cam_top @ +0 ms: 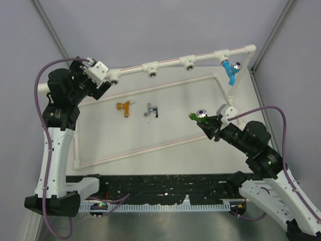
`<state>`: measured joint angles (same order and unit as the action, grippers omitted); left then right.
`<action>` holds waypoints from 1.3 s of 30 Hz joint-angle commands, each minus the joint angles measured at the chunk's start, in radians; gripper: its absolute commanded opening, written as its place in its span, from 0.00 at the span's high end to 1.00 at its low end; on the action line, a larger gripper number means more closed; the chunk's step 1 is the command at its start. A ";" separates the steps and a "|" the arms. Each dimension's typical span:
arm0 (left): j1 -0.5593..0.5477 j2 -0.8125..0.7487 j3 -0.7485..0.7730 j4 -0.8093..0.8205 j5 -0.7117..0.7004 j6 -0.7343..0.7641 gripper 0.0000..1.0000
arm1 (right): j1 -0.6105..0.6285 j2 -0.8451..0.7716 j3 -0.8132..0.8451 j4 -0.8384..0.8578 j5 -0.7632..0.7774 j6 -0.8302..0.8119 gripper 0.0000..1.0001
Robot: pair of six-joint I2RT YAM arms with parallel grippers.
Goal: Install the water faucets
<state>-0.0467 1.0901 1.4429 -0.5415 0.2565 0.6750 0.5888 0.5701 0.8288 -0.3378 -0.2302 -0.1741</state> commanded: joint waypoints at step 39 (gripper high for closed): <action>-0.127 -0.194 -0.117 -0.092 -0.203 -0.233 0.77 | 0.003 0.028 -0.111 0.534 0.103 -0.511 0.95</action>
<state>-0.1768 0.9161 1.3499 -0.6765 0.0853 0.7471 0.5888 0.5625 0.7059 -0.0151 -0.1349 -0.5247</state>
